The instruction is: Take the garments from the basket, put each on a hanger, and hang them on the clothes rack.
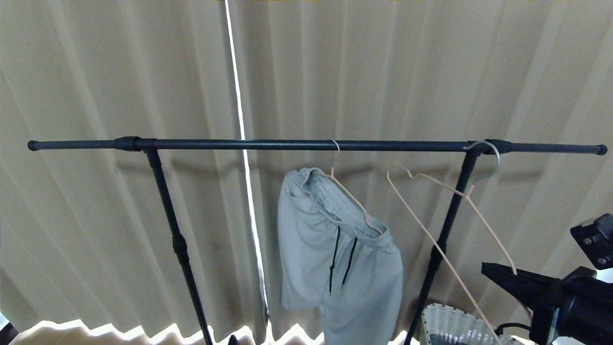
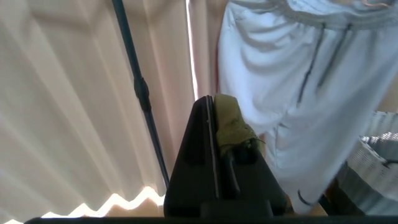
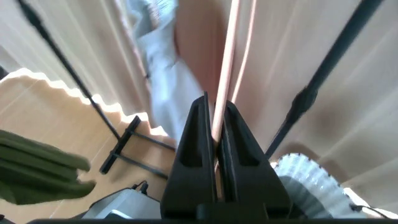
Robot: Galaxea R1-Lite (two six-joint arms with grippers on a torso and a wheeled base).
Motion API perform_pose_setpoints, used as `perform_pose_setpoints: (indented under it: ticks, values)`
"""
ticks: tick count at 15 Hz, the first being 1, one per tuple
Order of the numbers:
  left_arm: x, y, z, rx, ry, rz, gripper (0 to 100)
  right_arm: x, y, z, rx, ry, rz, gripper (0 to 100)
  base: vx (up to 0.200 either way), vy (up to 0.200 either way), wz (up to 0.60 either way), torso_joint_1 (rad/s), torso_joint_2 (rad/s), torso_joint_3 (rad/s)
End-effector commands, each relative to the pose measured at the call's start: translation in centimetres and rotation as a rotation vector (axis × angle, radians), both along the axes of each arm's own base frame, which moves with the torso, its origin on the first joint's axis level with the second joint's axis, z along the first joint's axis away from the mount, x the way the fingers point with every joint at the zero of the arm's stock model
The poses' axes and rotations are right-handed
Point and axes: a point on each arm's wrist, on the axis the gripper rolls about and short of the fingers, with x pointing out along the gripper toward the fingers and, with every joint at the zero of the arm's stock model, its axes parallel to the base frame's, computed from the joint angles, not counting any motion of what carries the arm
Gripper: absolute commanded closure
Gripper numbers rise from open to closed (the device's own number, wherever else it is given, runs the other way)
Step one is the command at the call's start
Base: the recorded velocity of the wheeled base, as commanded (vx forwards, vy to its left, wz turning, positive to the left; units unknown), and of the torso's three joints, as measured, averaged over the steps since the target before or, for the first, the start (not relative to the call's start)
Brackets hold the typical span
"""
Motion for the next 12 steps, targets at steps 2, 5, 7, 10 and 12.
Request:
perform_pose_setpoints:
  ticks: [2, 5, 7, 10, 12]
  values:
    - [-0.02, 0.00, -0.01, 0.000, -0.001, 0.000, 100, -0.08, -0.03, -0.03, 0.001, -0.001, 0.000, 100, -0.200, 0.000, 0.00, 0.000, 0.00, -0.002]
    - [-0.04, 0.00, -0.19, 0.000, 0.002, -0.014, 100, -0.11, -0.05, -0.04, 0.001, -0.002, 0.000, 100, -0.200, 0.000, 0.00, 0.002, 0.00, 0.002]
    - [-0.19, 0.02, -0.32, -0.002, -0.009, -0.019, 100, -0.19, -0.09, -0.03, 0.002, -0.003, 0.000, 100, -0.100, 0.000, 0.00, 0.001, 0.00, 0.001]
    - [-0.47, 0.08, -0.69, -0.005, -0.024, -0.066, 100, -0.33, -0.15, -0.37, 0.000, 0.007, 0.004, 100, 0.000, 0.000, 0.00, 0.000, 0.00, 0.000]
    - [-0.71, 0.14, -0.71, -0.008, -0.045, -0.092, 100, -0.45, -0.21, -0.44, 0.001, 0.006, 0.004, 100, 0.000, 0.000, 0.00, 0.000, 0.00, 0.000]
